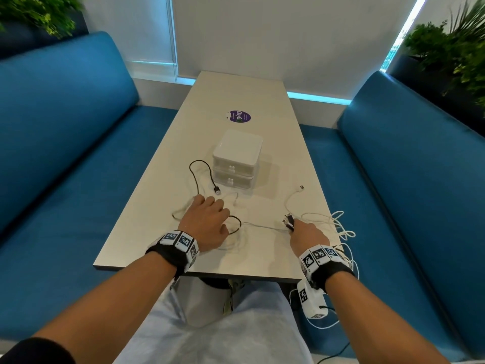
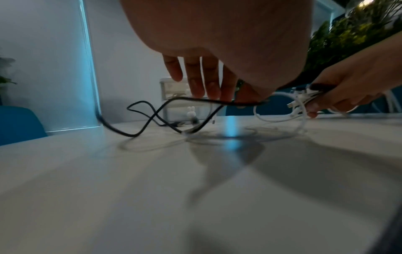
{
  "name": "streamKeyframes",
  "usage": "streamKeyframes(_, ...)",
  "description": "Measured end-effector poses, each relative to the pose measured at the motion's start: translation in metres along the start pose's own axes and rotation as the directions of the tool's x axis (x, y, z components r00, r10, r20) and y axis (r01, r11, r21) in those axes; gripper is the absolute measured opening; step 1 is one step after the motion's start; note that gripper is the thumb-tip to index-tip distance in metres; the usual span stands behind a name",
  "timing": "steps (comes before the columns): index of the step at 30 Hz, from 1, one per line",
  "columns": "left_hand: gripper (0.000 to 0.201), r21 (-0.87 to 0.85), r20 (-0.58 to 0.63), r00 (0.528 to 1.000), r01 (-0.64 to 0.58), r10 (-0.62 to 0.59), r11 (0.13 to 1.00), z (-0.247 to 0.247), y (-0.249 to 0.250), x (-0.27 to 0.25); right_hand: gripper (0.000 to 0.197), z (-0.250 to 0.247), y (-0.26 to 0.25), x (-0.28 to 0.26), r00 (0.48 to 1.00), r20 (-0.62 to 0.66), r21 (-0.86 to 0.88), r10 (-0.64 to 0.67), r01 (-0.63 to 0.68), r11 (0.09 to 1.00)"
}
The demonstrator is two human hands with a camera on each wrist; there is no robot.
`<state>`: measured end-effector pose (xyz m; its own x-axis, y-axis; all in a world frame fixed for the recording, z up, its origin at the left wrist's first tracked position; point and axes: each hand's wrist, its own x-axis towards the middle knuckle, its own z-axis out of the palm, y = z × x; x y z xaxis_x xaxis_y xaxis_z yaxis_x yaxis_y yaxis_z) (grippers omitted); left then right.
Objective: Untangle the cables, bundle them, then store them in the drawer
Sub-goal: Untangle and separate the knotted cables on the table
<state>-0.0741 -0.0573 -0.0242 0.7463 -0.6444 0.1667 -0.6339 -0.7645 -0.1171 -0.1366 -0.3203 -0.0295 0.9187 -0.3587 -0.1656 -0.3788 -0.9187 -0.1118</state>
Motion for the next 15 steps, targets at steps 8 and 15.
streamKeyframes(8, 0.039, -0.207, -0.024, 0.997, -0.078, 0.075, 0.975, 0.005, 0.056, 0.016, 0.023, 0.003, 0.003, -0.003, 0.997, -0.020, 0.024, -0.081, 0.081, 0.996)
streamKeyframes(15, 0.042, -0.126, 0.162, 0.984, 0.100, -0.079, 0.987, 0.009, 0.081, 0.027, 0.026, 0.001, 0.001, -0.010, 0.991, -0.020, 0.007, -0.134, 0.134, 0.991)
